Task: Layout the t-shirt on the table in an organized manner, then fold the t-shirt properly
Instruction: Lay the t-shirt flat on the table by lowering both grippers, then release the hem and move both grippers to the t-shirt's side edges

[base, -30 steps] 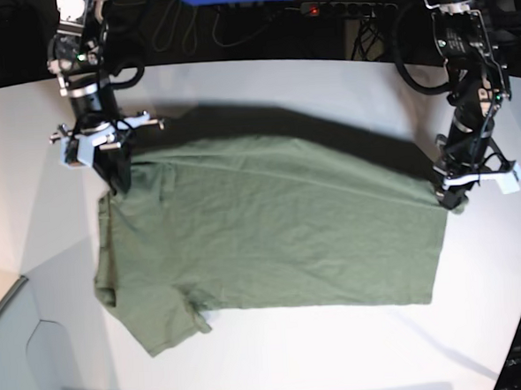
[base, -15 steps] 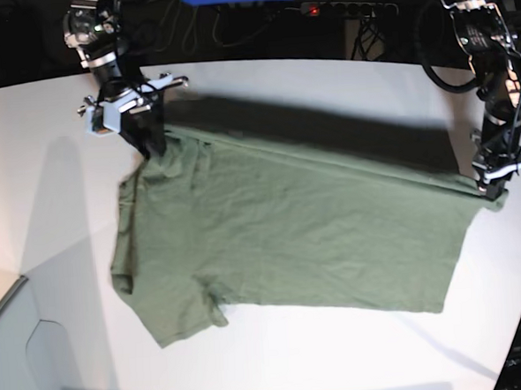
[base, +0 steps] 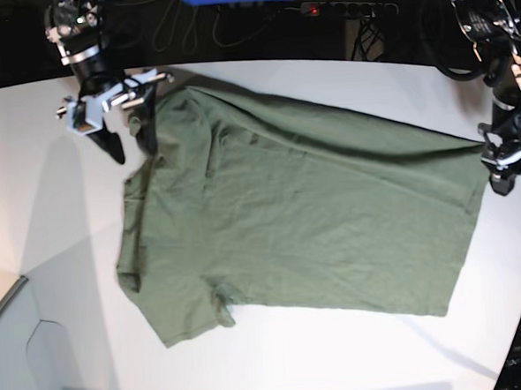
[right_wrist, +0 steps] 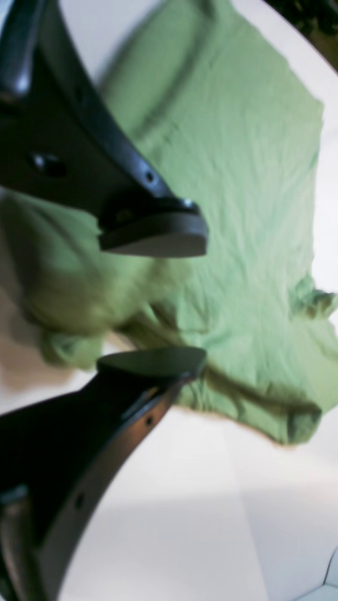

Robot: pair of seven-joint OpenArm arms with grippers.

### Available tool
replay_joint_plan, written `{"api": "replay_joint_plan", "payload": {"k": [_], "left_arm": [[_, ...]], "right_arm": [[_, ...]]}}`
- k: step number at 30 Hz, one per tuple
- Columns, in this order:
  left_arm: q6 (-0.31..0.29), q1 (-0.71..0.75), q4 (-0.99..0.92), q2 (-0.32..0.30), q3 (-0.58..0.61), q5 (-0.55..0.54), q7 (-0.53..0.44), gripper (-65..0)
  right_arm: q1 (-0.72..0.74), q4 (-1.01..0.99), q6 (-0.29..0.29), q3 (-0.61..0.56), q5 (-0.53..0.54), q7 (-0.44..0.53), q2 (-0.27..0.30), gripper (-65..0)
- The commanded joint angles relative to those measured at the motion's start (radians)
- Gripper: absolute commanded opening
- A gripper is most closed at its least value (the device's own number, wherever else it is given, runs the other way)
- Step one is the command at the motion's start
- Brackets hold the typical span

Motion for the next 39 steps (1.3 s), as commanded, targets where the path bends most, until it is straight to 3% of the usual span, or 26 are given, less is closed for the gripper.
{"api": "replay_joint_plan", "payload": {"k": [1,5,7,11,15,20,30,35,39], "left_arm": [[-0.010,-0.003,0.034,-0.014,-0.017,-0.011,-0.021,-32.5],[-0.010,-0.014,0.040,-0.015,-0.046,-0.011,-0.021,-21.7],[-0.010,-0.039,0.035,-0.019,-0.042,-0.011,-0.022,-20.7],[-0.010,-0.125,-0.018,-0.015,-0.039,-0.001,-0.021,-20.7],[-0.010,-0.223,-0.147,-0.026,0.021,0.001,-0.026,-20.7],[-0.010,-0.333,-0.345,-0.060,0.107,0.027,-0.027,-20.7],[-0.010,-0.475,-0.654,-0.083,0.145,0.282,-0.030,-20.4],[-0.011,-0.476,-0.706,-0.083,0.127,0.366,-0.045,-20.2],[-0.011,-0.439,-0.706,-0.083,0.122,0.368,-0.145,-20.2]], "right_arm": [[0.030,0.011,0.014,0.015,0.019,0.032,0.004,-34.0],[0.145,-0.076,0.014,0.018,0.016,-0.041,0.018,-34.5],[0.209,-0.128,0.014,0.019,0.015,-0.110,0.038,-36.5],[0.324,-0.226,0.014,0.019,0.015,-0.229,0.067,-51.1],[0.400,-0.300,0.010,0.019,0.015,-0.289,0.113,-65.0],[0.446,-0.369,0.010,0.019,0.015,-0.355,0.139,-65.0],[0.504,-0.509,0.010,0.012,0.013,-0.357,0.142,-65.0],[0.576,-0.648,0.010,0.012,0.013,-0.349,0.193,-65.0],[0.657,-0.725,0.008,0.010,0.013,-0.349,0.259,-65.0]]}}
